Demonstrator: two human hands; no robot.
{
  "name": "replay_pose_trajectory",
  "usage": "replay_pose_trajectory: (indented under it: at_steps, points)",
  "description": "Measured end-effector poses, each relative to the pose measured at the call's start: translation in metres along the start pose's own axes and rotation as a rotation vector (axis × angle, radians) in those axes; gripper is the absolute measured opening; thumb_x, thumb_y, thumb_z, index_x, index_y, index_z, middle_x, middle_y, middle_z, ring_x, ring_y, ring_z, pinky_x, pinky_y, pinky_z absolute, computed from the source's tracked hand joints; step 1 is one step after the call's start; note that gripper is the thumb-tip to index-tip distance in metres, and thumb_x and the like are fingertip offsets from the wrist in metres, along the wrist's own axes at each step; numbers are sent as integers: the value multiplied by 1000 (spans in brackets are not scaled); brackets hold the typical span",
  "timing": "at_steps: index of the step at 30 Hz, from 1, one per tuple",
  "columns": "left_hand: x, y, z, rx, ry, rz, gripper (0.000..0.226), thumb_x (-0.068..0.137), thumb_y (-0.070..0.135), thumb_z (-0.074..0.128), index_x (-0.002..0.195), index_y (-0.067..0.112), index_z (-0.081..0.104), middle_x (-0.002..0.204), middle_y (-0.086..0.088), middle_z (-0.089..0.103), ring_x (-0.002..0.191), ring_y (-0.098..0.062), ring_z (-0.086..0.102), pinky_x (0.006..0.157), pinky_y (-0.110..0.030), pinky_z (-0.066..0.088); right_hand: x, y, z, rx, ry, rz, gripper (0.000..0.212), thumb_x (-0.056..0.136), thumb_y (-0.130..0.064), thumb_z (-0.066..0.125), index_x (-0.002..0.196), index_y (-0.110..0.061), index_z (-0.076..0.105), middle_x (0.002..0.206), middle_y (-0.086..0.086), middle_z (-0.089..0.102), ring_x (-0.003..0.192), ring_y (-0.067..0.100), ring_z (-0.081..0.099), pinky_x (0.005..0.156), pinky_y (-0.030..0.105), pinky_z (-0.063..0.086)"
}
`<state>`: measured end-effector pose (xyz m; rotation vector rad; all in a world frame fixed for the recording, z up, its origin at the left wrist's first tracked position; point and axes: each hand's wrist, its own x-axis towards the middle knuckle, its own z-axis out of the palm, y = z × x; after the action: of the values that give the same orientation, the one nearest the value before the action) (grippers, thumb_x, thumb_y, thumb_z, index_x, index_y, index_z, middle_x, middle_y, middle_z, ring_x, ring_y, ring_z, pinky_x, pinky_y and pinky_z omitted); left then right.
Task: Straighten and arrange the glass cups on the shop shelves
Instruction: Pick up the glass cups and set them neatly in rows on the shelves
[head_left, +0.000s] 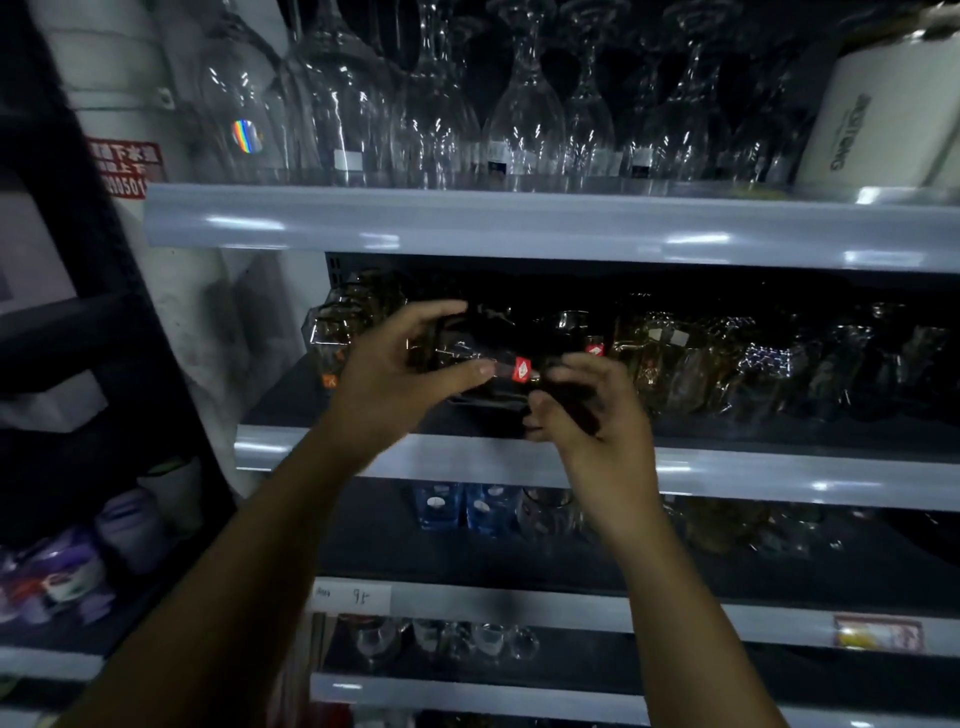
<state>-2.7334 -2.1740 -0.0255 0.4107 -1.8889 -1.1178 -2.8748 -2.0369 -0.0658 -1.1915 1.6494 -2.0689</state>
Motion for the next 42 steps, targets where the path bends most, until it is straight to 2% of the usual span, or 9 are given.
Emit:
replay_pose_trajectory:
  at_steps: [6, 11, 14, 20, 24, 29, 34, 37, 42]
  points:
    - [32, 22, -22, 250, -359, 34, 62, 70, 20, 91, 126, 28, 66, 112, 13, 74, 104, -3, 70, 88, -19, 55, 23, -4, -12, -481, -237, -142, 85, 77, -36, 86, 147, -30, 40, 139, -13, 45, 122, -3, 47, 103, 13, 38]
    - [42, 16, -13, 341, -497, 50, 74, 68, 19, 93, 132, 28, 57, 124, 14, 66, 118, -3, 62, 98, -23, 52, 32, -7, 3, -522, -344, -153, 78, 74, -34, 88, 140, -34, 48, 118, -21, 59, 103, -17, 53, 85, 4, 45]
    - [35, 1, -7, 206, -364, 23, 78, 68, 18, 92, 136, 26, 54, 134, 11, 60, 124, -5, 59, 101, -26, 51, 32, 3, 10, -449, -217, -170, 56, 72, -31, 88, 121, -30, 61, 110, -14, 69, 100, -3, 63, 83, 18, 53]
    - [-1, -30, 19, 25, 155, -214, 44, 86, 19, 79, 127, 19, 63, 117, 6, 68, 107, -10, 68, 94, -33, 57, 35, 23, 26, -431, -71, -137, 53, 75, -26, 89, 119, -26, 59, 110, -8, 68, 96, -2, 64, 76, 8, 49]
    - [-6, -40, 23, 32, 132, -288, 43, 87, 15, 61, 130, 18, 64, 117, 2, 69, 112, -17, 67, 102, -46, 53, 39, 34, 34, -602, -29, -130, 70, 74, -34, 87, 132, -16, 53, 120, 1, 66, 109, 17, 64, 88, 34, 56]
    - [-3, -33, 26, 143, 103, -252, 44, 98, 0, 48, 136, 21, 60, 122, 4, 64, 115, -14, 63, 105, -40, 51, 43, 30, 37, -732, -73, -26, 70, 76, -46, 85, 127, -12, 51, 113, 4, 70, 101, 24, 68, 82, 40, 59]
    - [-8, -37, 18, 16, 148, -314, 33, 94, 6, 59, 120, 25, 68, 120, 1, 70, 110, -16, 68, 103, -43, 53, 41, 22, 25, -591, -80, -3, 40, 83, -29, 83, 111, -18, 56, 96, -14, 67, 88, -6, 64, 69, 1, 45]
    - [-14, -36, 17, -151, 209, -345, 29, 97, 0, 57, 114, 20, 68, 114, -5, 72, 111, -22, 69, 100, -37, 55, 30, 19, 12, -436, -42, -14, 29, 91, -19, 75, 112, -28, 58, 91, -31, 55, 84, -26, 55, 72, -3, 41]
    - [-16, -40, 21, -109, 103, -352, 36, 98, 12, 60, 132, 24, 63, 125, 6, 69, 118, -12, 65, 110, -40, 46, 24, 22, 14, -502, -63, -89, 36, 92, -24, 71, 128, -17, 65, 110, -11, 67, 102, -1, 64, 88, 9, 48]
